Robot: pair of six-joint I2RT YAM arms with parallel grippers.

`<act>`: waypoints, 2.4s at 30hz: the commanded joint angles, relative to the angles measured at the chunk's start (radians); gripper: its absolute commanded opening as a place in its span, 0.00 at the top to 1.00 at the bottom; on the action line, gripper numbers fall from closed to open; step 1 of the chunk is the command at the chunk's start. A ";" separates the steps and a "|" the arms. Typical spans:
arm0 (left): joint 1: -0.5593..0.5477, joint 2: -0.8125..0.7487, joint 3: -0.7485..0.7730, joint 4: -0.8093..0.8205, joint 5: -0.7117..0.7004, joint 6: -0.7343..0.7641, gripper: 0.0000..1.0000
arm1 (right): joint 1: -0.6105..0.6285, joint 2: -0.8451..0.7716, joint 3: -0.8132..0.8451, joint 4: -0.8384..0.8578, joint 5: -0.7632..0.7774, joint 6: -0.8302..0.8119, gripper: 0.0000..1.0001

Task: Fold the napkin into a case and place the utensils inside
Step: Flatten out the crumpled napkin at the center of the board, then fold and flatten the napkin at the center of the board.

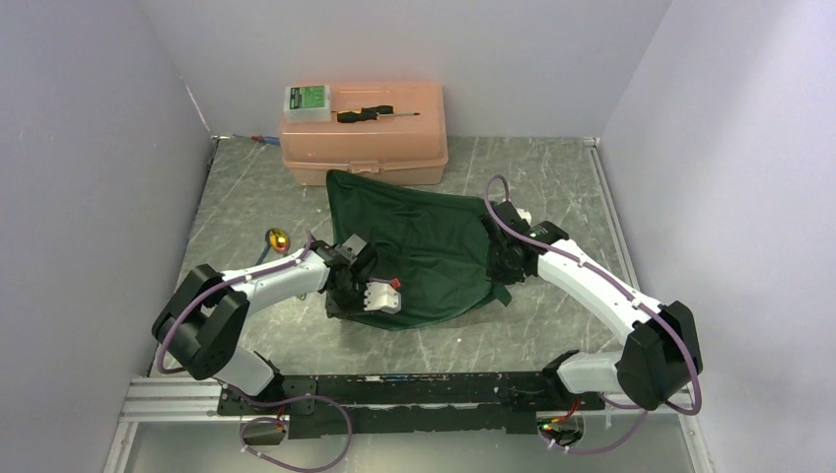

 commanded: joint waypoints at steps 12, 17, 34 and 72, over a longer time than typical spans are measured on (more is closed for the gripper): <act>0.010 -0.045 0.169 -0.097 0.043 -0.051 0.95 | -0.024 -0.047 0.048 -0.020 0.071 -0.051 1.00; 0.007 -0.058 0.117 -0.117 0.067 -0.028 0.59 | -0.025 -0.040 0.057 -0.015 0.062 -0.053 1.00; -0.052 0.005 -0.041 0.220 -0.198 -0.088 0.83 | -0.028 -0.004 0.076 0.004 0.034 -0.056 1.00; 0.274 -0.177 0.275 -0.261 0.023 -0.110 0.97 | 0.086 0.104 0.265 -0.197 -0.060 -0.121 1.00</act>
